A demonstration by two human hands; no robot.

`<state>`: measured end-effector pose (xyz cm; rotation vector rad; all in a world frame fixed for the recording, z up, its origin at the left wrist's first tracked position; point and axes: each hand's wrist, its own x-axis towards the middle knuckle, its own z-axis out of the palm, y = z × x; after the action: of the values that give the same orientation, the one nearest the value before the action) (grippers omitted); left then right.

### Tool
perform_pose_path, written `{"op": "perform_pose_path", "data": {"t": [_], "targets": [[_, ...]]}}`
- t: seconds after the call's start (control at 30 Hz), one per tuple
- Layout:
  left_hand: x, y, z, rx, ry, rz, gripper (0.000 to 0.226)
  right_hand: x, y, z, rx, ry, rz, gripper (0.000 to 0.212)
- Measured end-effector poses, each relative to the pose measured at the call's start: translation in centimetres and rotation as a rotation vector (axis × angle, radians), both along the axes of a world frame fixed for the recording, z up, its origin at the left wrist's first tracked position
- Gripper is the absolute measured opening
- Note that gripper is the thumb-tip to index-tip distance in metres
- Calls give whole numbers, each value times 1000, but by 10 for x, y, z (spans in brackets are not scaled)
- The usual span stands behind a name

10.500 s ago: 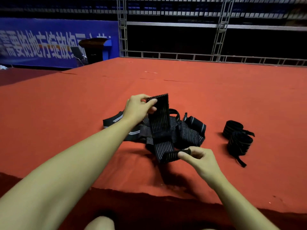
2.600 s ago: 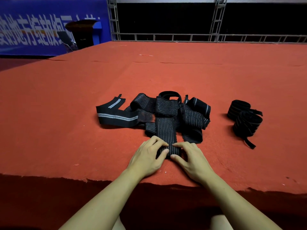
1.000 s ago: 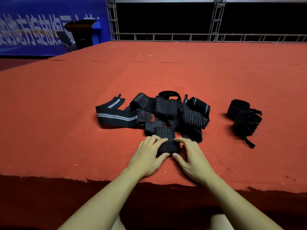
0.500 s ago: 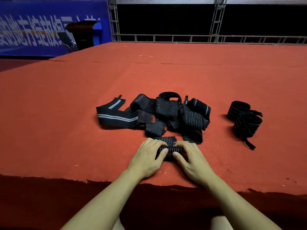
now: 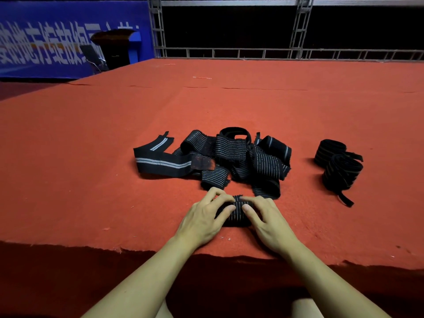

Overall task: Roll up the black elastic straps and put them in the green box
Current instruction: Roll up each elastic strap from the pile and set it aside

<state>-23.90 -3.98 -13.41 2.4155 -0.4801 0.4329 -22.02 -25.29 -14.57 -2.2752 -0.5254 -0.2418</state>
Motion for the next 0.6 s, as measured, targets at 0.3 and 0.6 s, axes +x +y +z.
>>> {"op": "perform_pose_path", "data": {"t": [0.3, 0.6], "targets": [[8, -2, -7, 110, -63, 99, 58, -5, -3, 2, 26, -126, -4, 20], [13, 0, -7, 172, 30, 92, 52, 0, -1, 0, -182, -41, -39, 62]]}}
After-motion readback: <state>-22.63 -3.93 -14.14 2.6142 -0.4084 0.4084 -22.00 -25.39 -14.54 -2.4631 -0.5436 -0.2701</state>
